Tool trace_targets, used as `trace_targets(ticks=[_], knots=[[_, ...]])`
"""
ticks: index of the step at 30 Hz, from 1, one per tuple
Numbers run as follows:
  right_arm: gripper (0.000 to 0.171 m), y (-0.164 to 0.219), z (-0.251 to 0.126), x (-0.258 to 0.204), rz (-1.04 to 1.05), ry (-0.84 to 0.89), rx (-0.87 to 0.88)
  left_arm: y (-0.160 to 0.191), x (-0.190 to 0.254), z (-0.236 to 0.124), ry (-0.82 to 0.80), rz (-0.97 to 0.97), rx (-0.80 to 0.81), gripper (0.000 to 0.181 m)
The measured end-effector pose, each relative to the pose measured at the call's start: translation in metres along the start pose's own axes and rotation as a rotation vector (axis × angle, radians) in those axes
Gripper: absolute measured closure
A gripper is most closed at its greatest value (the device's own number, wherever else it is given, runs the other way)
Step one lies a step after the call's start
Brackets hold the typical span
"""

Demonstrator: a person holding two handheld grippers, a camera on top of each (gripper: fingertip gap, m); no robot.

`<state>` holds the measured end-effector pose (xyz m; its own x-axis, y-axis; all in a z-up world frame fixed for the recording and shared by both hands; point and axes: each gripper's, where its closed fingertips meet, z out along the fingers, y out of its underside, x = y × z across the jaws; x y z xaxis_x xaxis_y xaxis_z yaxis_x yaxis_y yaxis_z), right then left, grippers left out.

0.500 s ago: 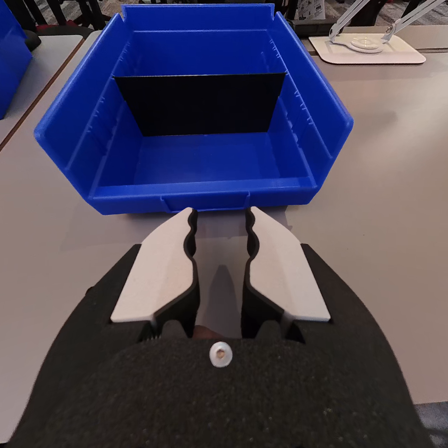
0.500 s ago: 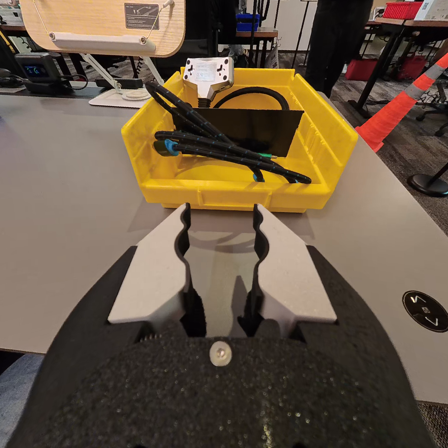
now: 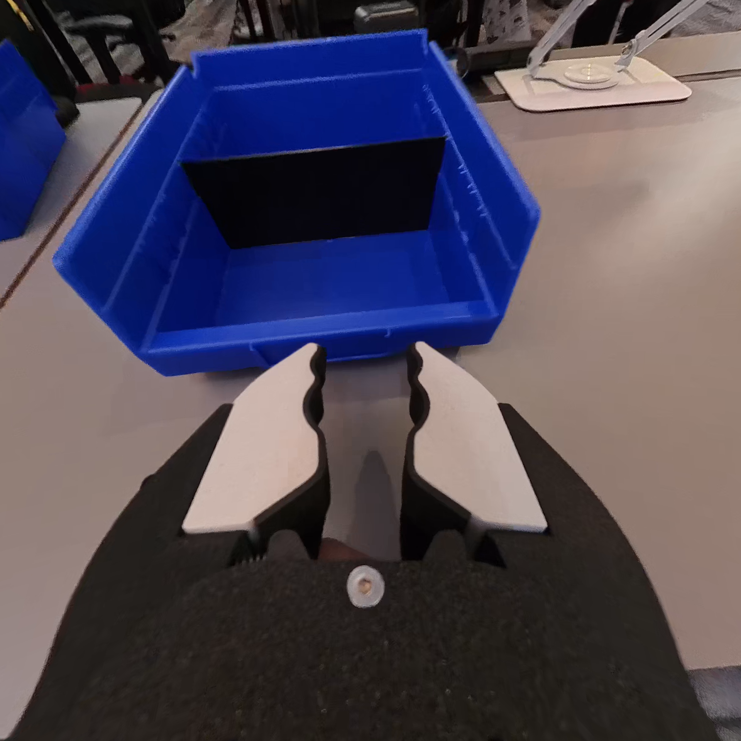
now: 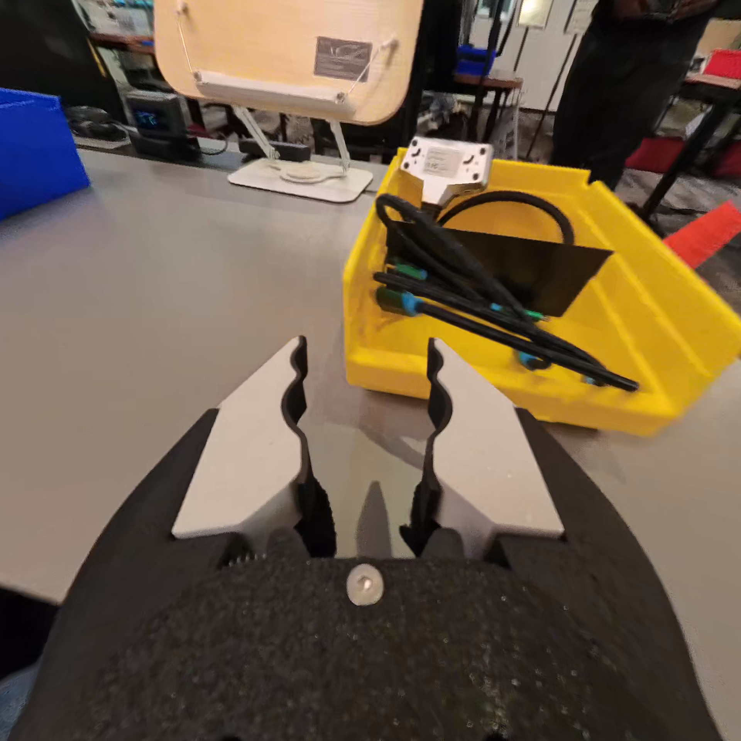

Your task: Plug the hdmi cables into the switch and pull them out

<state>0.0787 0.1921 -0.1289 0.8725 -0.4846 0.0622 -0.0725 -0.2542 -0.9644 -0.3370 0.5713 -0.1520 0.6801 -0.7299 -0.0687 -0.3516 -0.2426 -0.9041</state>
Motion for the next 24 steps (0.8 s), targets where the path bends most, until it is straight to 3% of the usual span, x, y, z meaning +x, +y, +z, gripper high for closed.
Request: trace_targets(ticks=[5, 8, 11, 13, 14, 16, 18, 20, 24], knots=[[0.11, -0.002, 0.061, -0.034, 0.104, -0.044, -0.036, -0.018, 0.047, -0.01, 0.058, 0.072, 0.065, 0.131], [0.102, -0.004, 0.067, -0.053, 0.092, -0.083, -0.057, -0.022, 0.099, -0.013, 0.141, 0.133, 0.082, 0.122], [0.109, -0.008, 0.038, -0.099, 0.131, -0.325, -0.133, -0.021, 0.176, -0.017, 0.287, 0.228, 0.081, 0.107], [0.118, -0.029, -0.006, -0.132, 0.216, -0.5, -0.035, -0.017, 0.238, -0.026, 0.439, 0.32, 0.071, 0.124], [0.119, -0.041, -0.028, -0.138, 0.224, -0.528, 0.056, -0.016, 0.265, -0.031, 0.492, 0.349, 0.07, 0.123], [0.12, -0.053, -0.057, -0.112, 0.215, -0.37, 0.19, -0.015, 0.32, -0.043, 0.648, 0.355, 0.07, 0.126], [0.122, -0.053, -0.076, -0.051, 0.236, -0.073, 0.297, -0.019, 0.36, -0.042, 0.73, 0.287, 0.044, 0.126], [0.125, -0.033, -0.084, 0.005, 0.269, 0.188, 0.253, -0.024, 0.385, -0.026, 0.727, 0.195, -0.004, 0.134], [0.125, 0.01, -0.062, 0.009, 0.219, 0.242, 0.078, -0.033, 0.411, 0.012, 0.628, 0.183, 0.02, 0.131]])
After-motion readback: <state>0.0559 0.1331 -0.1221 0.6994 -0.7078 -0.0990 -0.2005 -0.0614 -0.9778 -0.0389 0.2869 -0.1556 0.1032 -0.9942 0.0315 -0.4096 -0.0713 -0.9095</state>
